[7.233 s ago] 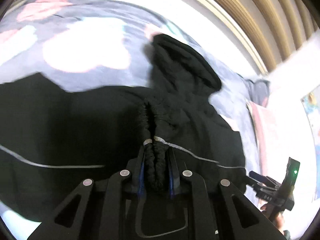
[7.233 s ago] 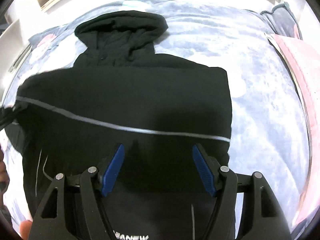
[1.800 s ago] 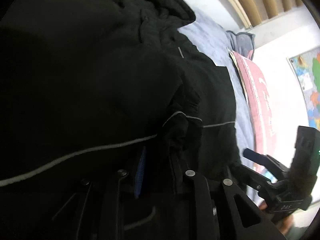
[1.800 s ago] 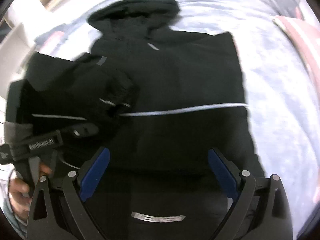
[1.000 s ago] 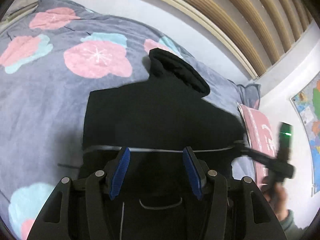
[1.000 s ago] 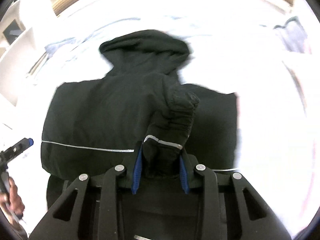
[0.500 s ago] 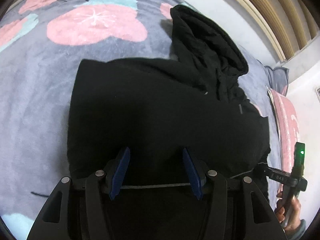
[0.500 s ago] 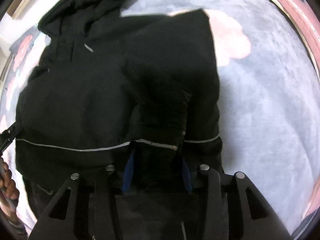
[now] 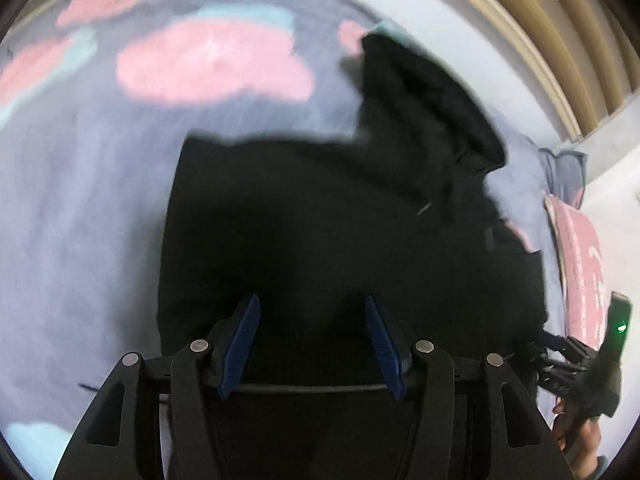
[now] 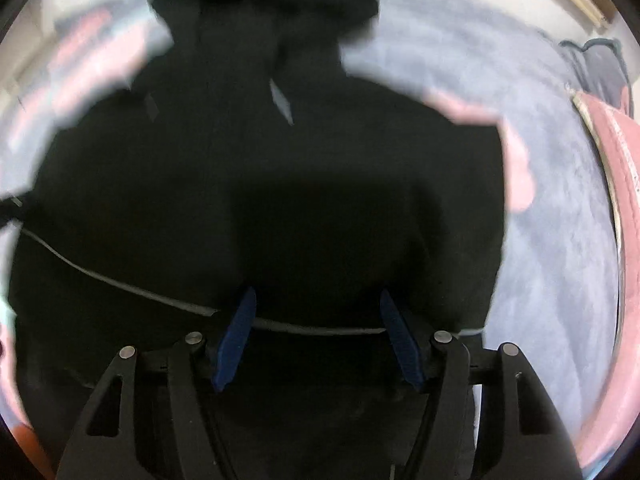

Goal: Fold large clothes

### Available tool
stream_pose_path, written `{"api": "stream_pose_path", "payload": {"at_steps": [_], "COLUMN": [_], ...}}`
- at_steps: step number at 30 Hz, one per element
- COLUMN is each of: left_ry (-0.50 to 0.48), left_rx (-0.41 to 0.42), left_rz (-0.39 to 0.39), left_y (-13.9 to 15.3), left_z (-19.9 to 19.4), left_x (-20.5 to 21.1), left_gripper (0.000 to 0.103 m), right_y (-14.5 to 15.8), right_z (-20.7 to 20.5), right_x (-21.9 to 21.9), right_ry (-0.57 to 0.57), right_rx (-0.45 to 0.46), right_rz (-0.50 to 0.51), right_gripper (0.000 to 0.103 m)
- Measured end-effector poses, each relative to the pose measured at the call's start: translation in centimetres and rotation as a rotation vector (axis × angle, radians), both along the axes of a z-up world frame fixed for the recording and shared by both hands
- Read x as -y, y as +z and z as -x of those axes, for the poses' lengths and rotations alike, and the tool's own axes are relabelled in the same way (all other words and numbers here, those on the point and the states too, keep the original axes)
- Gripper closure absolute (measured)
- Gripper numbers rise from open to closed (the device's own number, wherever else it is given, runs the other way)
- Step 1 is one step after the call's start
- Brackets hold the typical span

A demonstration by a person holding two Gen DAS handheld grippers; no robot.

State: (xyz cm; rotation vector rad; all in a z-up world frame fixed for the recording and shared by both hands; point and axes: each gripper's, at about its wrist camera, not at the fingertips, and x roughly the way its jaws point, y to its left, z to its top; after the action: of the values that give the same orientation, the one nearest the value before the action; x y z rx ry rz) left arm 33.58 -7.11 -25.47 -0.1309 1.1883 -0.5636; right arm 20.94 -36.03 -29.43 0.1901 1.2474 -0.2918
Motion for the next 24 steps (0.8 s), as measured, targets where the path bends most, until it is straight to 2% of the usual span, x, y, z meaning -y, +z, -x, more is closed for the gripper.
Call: {"api": "stream_pose_path", "payload": {"at_steps": [3,5,7,11,12,14,16,17,19,22,24], "left_ry": [-0.016,-0.026,-0.036,-0.086,-0.094,-0.101,-0.095,-0.087,-0.069,-0.081,-0.125], "left_rx": [0.026,0.031,0.048,0.054,0.055,0.038,0.009,-0.008,-0.026,-0.036,-0.003], "left_rz": [-0.021,-0.073,-0.080,0.060,0.070,0.051,0.000,-0.021,-0.020,-0.034,0.015], "left_y": [-0.7,-0.1,1.0,4.3,4.4,3.9,2.0,0.6,-0.8,0.5,2.6], "left_z": [0.1,0.1,0.6,3.9,4.7,6.1,6.5,6.5,6.2,5.7,5.3], "left_x": [0.2,1.1,1.2,-0.7,-1.0,-1.2,-0.9,-0.8,-0.6,0.1,0.3], "left_gripper": [0.047,0.047,0.047,0.047,0.047,0.047,0.047,0.047,0.047,0.047,0.047], "right_y": [-0.8,-0.5,0.3,4.1,4.3,3.4,1.6,0.1,-0.8,0.3,2.3], "right_z": [1.0,0.8,0.5,2.3,2.6,3.2,3.1,3.1,3.1,2.5,2.9], "right_x": [0.5,0.6,0.3,-1.5,-1.8,-2.7,-3.0,-2.9,-2.3,-1.9,-1.1], "right_ry": [-0.003,-0.001,0.012,0.086,0.097,0.116,0.119,0.113,0.097,0.109,0.115], "right_rx": [0.027,0.011,0.005,0.113,0.116,0.078,0.023,-0.008,-0.023,-0.023,0.027], "right_rz": [-0.002,-0.001,0.001,-0.045,-0.042,-0.025,-0.008,-0.024,-0.054,-0.071,-0.114], "right_gripper": [0.036,0.036,0.036,0.036,0.036,0.036,0.037,0.037,0.037,0.037,0.037]}}
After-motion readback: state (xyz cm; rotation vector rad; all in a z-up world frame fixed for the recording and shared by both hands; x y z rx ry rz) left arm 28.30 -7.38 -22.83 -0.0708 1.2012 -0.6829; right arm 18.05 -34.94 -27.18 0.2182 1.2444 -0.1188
